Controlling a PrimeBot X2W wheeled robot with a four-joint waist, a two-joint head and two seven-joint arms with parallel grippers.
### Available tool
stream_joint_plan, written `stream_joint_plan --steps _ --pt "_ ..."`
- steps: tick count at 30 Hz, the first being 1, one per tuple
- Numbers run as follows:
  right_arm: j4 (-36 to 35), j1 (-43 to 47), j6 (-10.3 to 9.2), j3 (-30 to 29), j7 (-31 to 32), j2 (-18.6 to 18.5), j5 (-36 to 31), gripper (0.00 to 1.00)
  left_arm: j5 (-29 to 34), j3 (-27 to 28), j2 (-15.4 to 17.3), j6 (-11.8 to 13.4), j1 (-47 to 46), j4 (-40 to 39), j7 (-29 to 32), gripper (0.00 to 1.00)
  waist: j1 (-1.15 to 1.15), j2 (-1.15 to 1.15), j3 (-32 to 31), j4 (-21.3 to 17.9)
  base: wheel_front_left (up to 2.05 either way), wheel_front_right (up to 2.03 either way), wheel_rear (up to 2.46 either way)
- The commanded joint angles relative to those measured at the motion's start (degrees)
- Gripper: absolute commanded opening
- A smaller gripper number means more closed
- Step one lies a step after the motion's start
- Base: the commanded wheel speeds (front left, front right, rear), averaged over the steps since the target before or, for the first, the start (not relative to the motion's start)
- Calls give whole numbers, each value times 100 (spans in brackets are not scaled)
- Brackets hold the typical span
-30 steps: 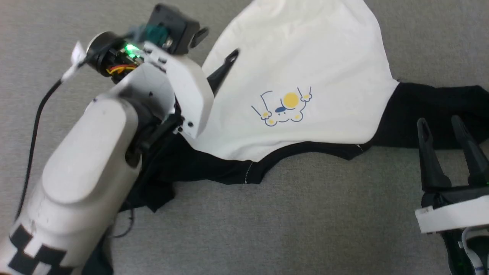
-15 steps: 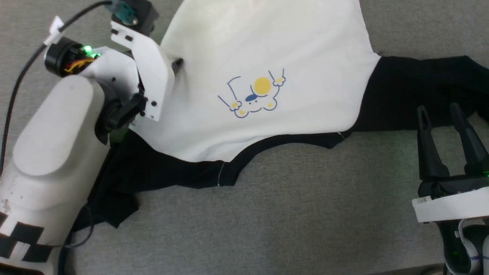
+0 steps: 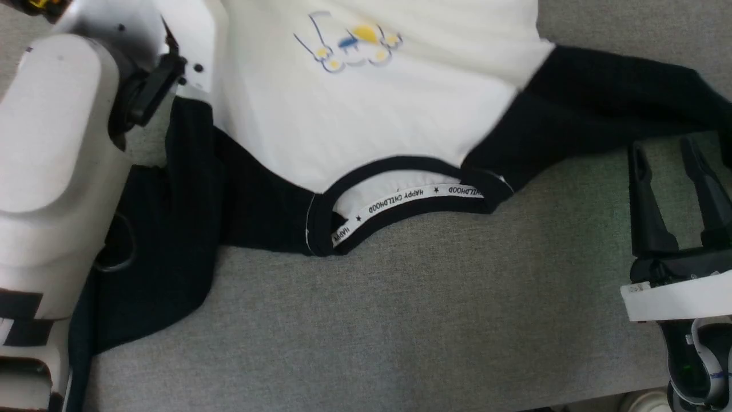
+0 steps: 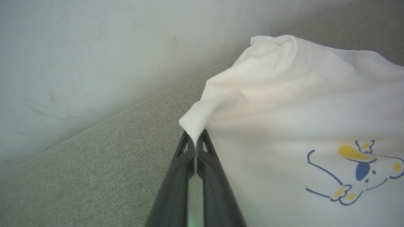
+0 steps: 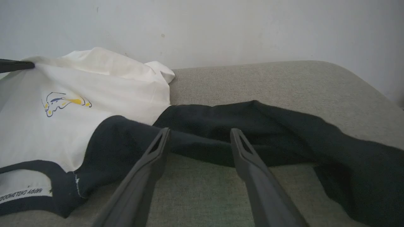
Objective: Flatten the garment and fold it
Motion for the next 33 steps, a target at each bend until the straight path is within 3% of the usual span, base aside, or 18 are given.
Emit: stream_joint_plan --steps 1,3,4,6,7,8,9,13,18,23,26,33 --pt "1 -81 -5 26 -49 -22 36 100 61 31 6 58 -53 102 -120 0 -1 0 51 -36 0 0 0" --pt "33 -82 -5 44 -67 -20 34 100 154 30 -5 119 -86 299 -332 3 -1 0 79 -57 0 0 0" --pt "50 -83 -5 52 -78 -17 33 100 166 30 -22 147 -67 411 -402 20 -1 0 88 -67 0 0 0" --pt "83 -91 -5 65 -96 -9 34 100 152 34 -58 183 -10 611 -508 29 -1 0 99 -84 0 0 0" --pt "99 -95 -5 68 -104 -5 34 100 139 37 -72 203 29 700 -542 42 -1 0 98 -87 0 0 0" --pt "113 -98 -5 70 -108 -2 34 100 113 45 -94 214 66 778 -585 95 -1 0 94 -87 0 0 0" --pt "125 -101 -5 68 -108 1 33 100 80 65 -121 228 95 840 -640 100 -1 0 86 -80 0 0 0" --pt "153 -80 -5 19 -91 -19 17 100 -117 172 -258 177 138 842 -937 100 -1 0 -51 19 0 0 0" --pt "131 38 -5 -2 -60 -18 -50 100 -192 260 -379 116 309 258 -1692 100 -1 0 -466 208 0 0 0" --pt "118 237 -5 15 33 37 -116 100 -233 342 -394 328 1151 -773 -2379 100 -1 0 -1011 380 0 0 0" --pt "97 402 -5 -3 103 87 -162 100 -209 376 -342 616 1997 -1487 -2717 100 -1 0 -1304 473 0 0 0" --pt "0 782 -5 0 224 210 -219 100 -308 683 -491 1728 4527 -2908 -3619 100 -1 0 -1721 583 0 0 0"
